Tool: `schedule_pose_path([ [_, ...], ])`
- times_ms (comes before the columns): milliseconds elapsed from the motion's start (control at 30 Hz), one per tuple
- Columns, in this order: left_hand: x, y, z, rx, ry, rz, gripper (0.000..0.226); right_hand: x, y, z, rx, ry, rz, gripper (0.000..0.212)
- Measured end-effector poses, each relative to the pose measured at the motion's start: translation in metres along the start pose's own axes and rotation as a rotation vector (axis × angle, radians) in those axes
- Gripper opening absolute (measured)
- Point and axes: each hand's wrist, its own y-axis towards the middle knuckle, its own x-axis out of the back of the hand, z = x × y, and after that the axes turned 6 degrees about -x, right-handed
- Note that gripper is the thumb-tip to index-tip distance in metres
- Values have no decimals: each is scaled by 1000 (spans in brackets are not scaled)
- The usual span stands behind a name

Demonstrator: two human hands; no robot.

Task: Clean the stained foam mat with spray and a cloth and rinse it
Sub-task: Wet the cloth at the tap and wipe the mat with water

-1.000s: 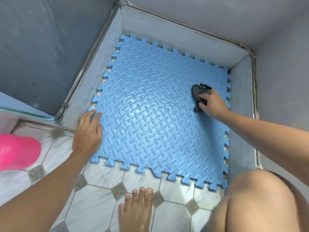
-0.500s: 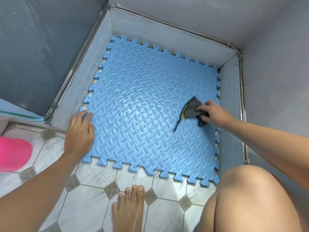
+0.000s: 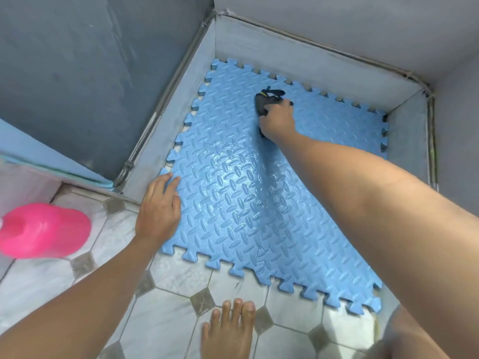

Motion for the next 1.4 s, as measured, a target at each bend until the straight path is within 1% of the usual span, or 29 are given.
schedule_pose_path([
  [100, 2, 0, 0, -6, 1, 4, 45, -20, -27, 42, 308, -18, 79, 37],
  [167, 3, 0, 0, -5, 4, 11, 45, -23, -46, 42, 448, -6, 177, 36],
  [267, 4, 1, -1, -12, -5, 2, 45, -17, -88, 1, 736, -69, 343, 38],
  [333, 4, 1, -1, -10, -6, 5, 45, -6, -113, -47, 904, -155, 445, 40],
  [367, 4, 1, -1, -6, -4, 7, 45, 2, -119, -76, 939, -199, 464, 41],
  [400, 4, 1, -1, -3, -2, 7, 45, 11, -120, -107, 932, -227, 454, 41],
  [433, 4, 0, 0, 0, 0, 3, 45, 21, -117, -137, 867, -237, 413, 40],
  [467, 4, 0, 0, -3, 2, -3, 45, 33, -111, -166, 733, -232, 347, 39],
  [567, 2, 1, -2, -10, 7, -16, 44, 63, -71, -230, 225, -204, 50, 38],
  [633, 1, 1, -1, -8, 18, -18, 44, 70, -32, -250, -82, -165, -62, 42],
  [700, 1, 1, -2, -4, 29, -12, 45, 64, -6, -241, -335, -72, -125, 47],
  [733, 2, 1, -3, -4, 30, -10, 45, 56, -1, -224, -432, -34, -151, 46],
  [767, 3, 1, -3, -4, 28, -6, 45, 46, -1, -202, -479, 1, -166, 43],
  [800, 3, 1, -4, -4, 26, -1, 46, 36, -6, -173, -450, 24, -163, 40],
  [833, 3, 1, -4, -3, 25, 4, 46, 27, -17, -144, -339, 40, -159, 37],
  [900, 4, 0, -3, -3, 24, 12, 46, 10, -49, -97, -1, 45, -124, 33],
  [967, 5, 0, -4, 1, 20, 13, 46, -7, -97, -74, 339, 18, -3, 33],
  [1033, 7, 0, -5, 2, 18, 15, 46, -15, -152, -73, 672, -53, 166, 36],
  [1100, 7, 0, -6, -2, 19, 17, 46, -9, -189, -95, 996, -168, 373, 41],
  [1133, 7, 0, -6, -3, 21, 14, 46, -3, -194, -114, 1127, -234, 457, 43],
  [1167, 6, 0, -5, -2, 21, 10, 46, 4, -191, -133, 1204, -283, 498, 44],
  [1200, 6, 1, -5, -1, 18, 9, 46, 14, -181, -152, 1210, -312, 501, 43],
  [1233, 6, 1, -6, 1, 14, 7, 46, 23, -167, -171, 1153, -321, 475, 43],
  [1267, 6, 0, -6, 4, 10, 6, 47, 33, -151, -189, 1037, -311, 421, 42],
  [1300, 6, 0, -7, 7, 8, 7, 47, 43, -134, -208, 873, -296, 348, 41],
  [1400, 5, 0, -8, 2, 14, 7, 47, 74, -81, -266, 324, -289, 51, 41],
])
